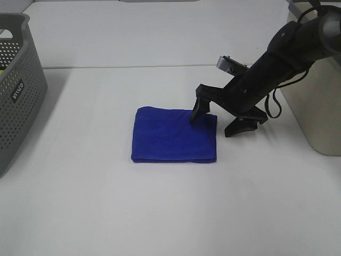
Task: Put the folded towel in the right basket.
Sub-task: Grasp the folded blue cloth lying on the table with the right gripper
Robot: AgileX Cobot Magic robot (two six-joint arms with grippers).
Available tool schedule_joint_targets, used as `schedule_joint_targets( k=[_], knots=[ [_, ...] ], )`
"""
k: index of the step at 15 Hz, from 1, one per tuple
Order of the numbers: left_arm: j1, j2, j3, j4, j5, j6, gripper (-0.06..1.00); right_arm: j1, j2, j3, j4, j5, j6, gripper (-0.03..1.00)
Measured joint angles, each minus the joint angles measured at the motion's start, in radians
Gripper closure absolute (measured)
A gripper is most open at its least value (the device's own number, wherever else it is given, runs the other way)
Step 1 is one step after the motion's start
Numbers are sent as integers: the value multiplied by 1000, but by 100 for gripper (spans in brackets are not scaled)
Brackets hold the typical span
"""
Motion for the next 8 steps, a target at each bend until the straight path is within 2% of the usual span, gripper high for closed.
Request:
schedule_joint_targets(
  k=[2, 4, 5, 8],
  knots=[
    [0, 0, 0, 0, 0, 0, -4, 0, 15, -4, 50, -2, 0, 6],
    [0, 0, 0, 0, 0, 0, -4, 7, 47, -13, 141, 0, 0, 13],
    [0, 0, 0, 0, 0, 0, -4, 21, 61, -15, 179, -2, -2, 20],
    [0, 0, 0, 0, 0, 0, -4, 103, 92, -15, 259, -42, -2, 56]
  ],
)
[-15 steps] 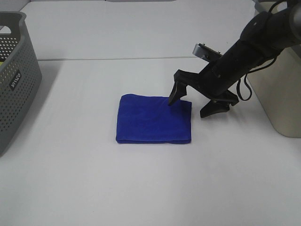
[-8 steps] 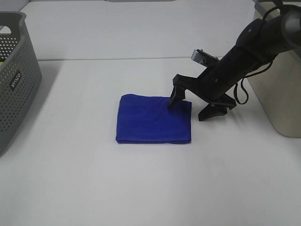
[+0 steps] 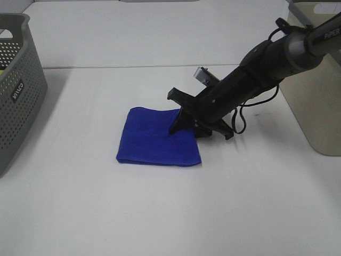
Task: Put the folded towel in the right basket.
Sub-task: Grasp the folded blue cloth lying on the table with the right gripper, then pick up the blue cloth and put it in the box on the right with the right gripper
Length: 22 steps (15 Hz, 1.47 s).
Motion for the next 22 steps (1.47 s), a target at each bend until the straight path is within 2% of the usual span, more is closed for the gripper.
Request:
schedule_joint_targets(
  k=[2, 3, 6, 9, 10, 11, 12, 13, 14, 15, 16, 17, 18, 20, 22],
  knots=[
    [0, 0, 0, 0, 0, 0, -4, 41, 5, 0, 10, -38, -1, 79],
    [0, 0, 0, 0, 0, 0, -4, 47, 5, 1, 10, -43, -2, 83],
    [0, 0, 0, 0, 0, 0, -4, 45, -8, 3, 8, -37, -20, 83],
    [0, 0, 0, 0, 0, 0, -4, -3, -112, -41, -60, 85, -31, 83],
    [0, 0, 0, 0, 0, 0, -4, -40, -165, -92, -74, 138, -22, 83],
    [0, 0, 0, 0, 0, 0, -4, -152, -273, -236, -130, 256, 4, 83],
    [0, 0, 0, 0, 0, 0, -4, -152, -273, -236, -130, 256, 4, 83],
    [0, 0, 0, 0, 0, 0, -4, -271, -327, -426, -220, 380, 49, 83],
    [0, 0, 0, 0, 0, 0, -4, -271, -327, -426, -220, 380, 49, 83],
    [0, 0, 0, 0, 0, 0, -4, -344, -337, -539, -257, 439, 78, 83],
    [0, 0, 0, 0, 0, 0, -4, -491, -338, -715, -322, 527, 120, 83],
    [0, 0, 0, 0, 0, 0, -4, -521, -338, -740, -334, 542, 126, 83],
    [0, 0, 0, 0, 0, 0, -4, -594, -339, -778, -369, 559, 129, 83],
    [0, 0, 0, 0, 0, 0, -4, -698, -338, -789, -491, 585, 129, 83],
    [0, 0, 0, 0, 0, 0, -4, -732, -320, -788, -622, 600, 130, 83]
  ],
)
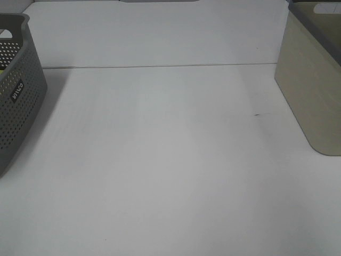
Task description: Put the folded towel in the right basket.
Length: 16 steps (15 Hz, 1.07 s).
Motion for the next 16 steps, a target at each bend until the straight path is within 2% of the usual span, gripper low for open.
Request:
schedule_joint_targets(
  k=[1, 3, 4, 5, 6, 7, 8, 10, 13, 16],
  knots=[
    [0, 0, 0, 0, 0, 0, -4, 0, 19, 0, -34, 7, 0, 83],
    [0, 0, 0, 0, 0, 0, -4, 9, 69, 0, -36, 14, 0, 81],
    [0, 0, 0, 0, 0, 0, -4, 19, 93, 0, -44, 14, 7, 72],
    [0, 0, 0, 0, 0, 0, -4, 39, 115, 0, -75, 14, 27, 52],
    [0, 0, 0, 0, 0, 0, -4, 64, 127, 0, -136, 14, 36, 25],
    [0, 0, 0, 0, 0, 0, -4, 96, 134, 0, -202, 14, 48, 11],
    [0, 0, 0, 0, 0, 0, -4, 125, 135, 0, -254, 14, 61, 4],
    [0, 0, 0, 0, 0, 0, -4, 180, 134, 0, -297, 14, 116, 0],
    [0, 0, 0, 0, 0, 0, -4, 258, 77, 4, -301, 14, 182, -1],
    [0, 0, 0, 0, 0, 0, -4, 323, -58, 125, -265, 9, 190, -1]
  ],
)
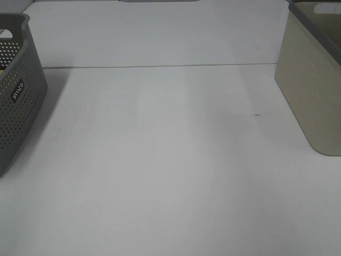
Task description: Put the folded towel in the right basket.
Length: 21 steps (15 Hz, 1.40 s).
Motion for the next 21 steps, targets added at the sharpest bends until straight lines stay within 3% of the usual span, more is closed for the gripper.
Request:
schedule_joint_targets(
  k=[2, 5, 9, 16, 21],
  knots=[
    [0, 0, 0, 0, 0, 0, -4, 8, -259, 334, 23, -1, 0, -1],
    [0, 0, 0, 0, 0, 0, -4, 8, -664, 758, 28, -131, 0, -1],
    [0, 0, 0, 0, 0, 0, -4, 8, -1195, 1174, 27, -168, -35, -1],
    [0, 0, 0, 0, 0, 0, -4, 8, -1890, 1536, -60, -171, -36, 0],
    [0, 0, 0, 0, 0, 0, -4, 8, -1904, 1547, -60, -166, -36, 0]
  ],
)
